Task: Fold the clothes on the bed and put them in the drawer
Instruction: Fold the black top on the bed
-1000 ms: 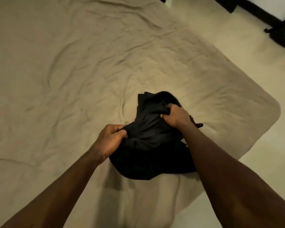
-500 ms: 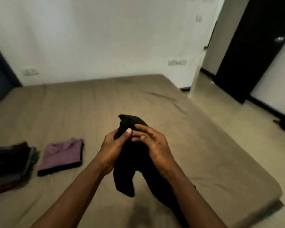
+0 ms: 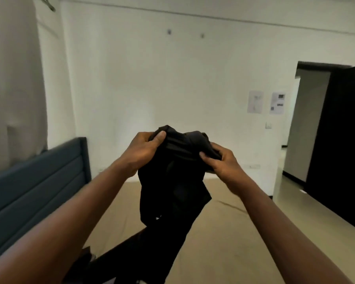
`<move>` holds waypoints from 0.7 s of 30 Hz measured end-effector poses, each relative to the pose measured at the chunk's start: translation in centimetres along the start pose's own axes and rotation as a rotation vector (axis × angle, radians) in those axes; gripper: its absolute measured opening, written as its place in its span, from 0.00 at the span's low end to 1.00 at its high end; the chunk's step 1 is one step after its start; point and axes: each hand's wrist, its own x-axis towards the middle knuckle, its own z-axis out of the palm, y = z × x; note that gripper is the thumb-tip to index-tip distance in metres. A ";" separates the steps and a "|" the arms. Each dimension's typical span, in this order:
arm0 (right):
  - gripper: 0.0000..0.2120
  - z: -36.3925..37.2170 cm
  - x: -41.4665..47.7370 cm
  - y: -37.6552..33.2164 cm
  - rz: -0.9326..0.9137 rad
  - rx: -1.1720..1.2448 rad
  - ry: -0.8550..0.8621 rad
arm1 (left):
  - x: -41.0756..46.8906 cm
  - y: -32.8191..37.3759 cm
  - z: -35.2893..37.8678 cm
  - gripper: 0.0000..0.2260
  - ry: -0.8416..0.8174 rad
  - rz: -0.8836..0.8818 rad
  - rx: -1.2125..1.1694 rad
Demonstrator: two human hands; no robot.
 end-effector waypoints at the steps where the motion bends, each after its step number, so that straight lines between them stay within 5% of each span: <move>1: 0.12 -0.3 1.1 -0.9 -0.057 -0.037 -0.003 | 0.1 1.0 -0.7 0.19 0.013 0.039 0.036; 5: 0.14 -2.0 4.1 -3.8 -0.265 -0.162 0.180 | -0.1 5.0 -2.1 0.18 0.153 0.302 0.510; 8: 0.09 -3.5 5.1 -5.3 -0.306 -0.170 0.263 | -0.1 7.7 -3.5 0.17 0.229 0.318 0.765; 10: 0.04 -4.4 5.1 -6.2 -0.336 -0.183 0.292 | 0.2 8.3 -4.3 0.19 0.271 0.228 0.707; 16: 0.03 -5.7 6.6 -7.6 -0.148 0.199 0.279 | 0.2 8.7 -2.1 0.23 0.376 0.011 0.032; 18: 0.05 -6.2 7.0 -7.9 -0.079 0.319 0.252 | -0.5 8.9 -1.3 0.30 0.326 0.085 0.105; 21: 0.09 -8.4 7.7 -8.2 0.011 0.473 0.249 | -1.8 9.6 -0.5 0.25 0.142 0.128 0.586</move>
